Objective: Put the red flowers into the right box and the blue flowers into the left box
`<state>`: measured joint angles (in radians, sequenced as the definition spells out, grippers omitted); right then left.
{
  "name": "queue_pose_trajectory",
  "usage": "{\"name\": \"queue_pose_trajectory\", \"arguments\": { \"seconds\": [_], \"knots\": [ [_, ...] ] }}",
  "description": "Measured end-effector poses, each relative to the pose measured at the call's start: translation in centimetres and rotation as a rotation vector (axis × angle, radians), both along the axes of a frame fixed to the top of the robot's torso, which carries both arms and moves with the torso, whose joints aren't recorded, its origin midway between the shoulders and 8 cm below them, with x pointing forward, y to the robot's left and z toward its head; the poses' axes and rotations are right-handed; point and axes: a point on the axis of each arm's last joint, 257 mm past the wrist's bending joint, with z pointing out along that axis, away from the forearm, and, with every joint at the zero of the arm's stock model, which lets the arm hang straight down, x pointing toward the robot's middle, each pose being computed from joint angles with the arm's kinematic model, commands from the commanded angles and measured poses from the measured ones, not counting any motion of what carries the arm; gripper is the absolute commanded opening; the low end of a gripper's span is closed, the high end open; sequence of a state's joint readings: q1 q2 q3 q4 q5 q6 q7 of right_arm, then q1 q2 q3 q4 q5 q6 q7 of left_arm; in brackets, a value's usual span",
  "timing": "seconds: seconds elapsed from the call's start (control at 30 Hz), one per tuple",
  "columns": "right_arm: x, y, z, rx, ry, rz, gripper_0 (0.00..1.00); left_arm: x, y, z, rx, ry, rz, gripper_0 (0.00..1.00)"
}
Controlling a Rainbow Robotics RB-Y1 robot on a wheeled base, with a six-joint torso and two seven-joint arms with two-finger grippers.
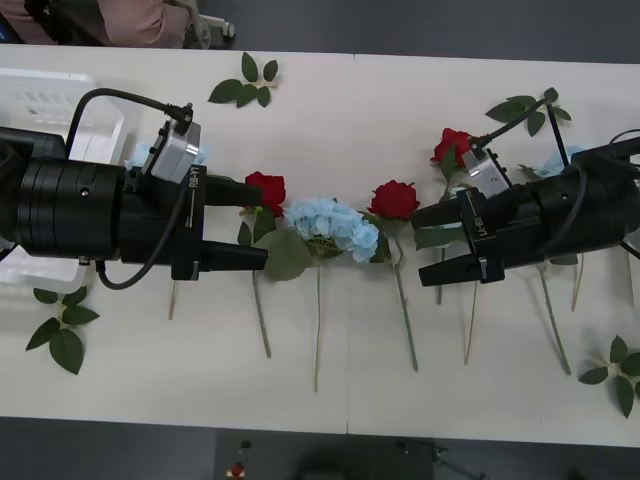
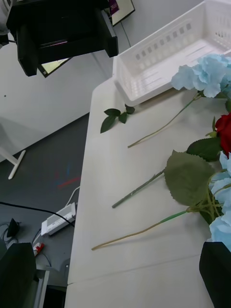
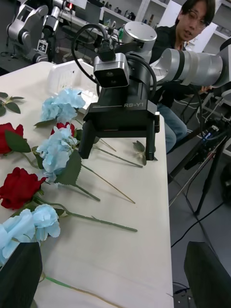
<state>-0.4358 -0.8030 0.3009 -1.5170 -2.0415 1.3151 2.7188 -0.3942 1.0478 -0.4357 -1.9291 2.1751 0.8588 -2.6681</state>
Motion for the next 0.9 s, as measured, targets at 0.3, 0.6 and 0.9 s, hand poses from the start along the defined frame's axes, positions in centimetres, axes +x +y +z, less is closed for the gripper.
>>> {"name": "queue_pose_trajectory", "arguments": {
  "seconds": [0.3, 0.6, 0.9],
  "knots": [
    [-1.1, -1.6, -2.3, 0.004, 0.066, -0.028, 1.0, -0.2, -0.1, -1.0, -0.009, 0.032, 0.005, 0.85],
    [1.5, -10.5, 3.2, -0.26, 0.531, -0.368, 1.0, 5.4, 3.0, 2.7, -0.12, -0.009, 0.182, 0.86],
    [5.1, -20.4, 7.0, -0.391, 0.785, -1.057, 1.0, 8.8, 12.5, -4.6, 0.231, 0.211, 0.455, 0.86]
  ]
}}
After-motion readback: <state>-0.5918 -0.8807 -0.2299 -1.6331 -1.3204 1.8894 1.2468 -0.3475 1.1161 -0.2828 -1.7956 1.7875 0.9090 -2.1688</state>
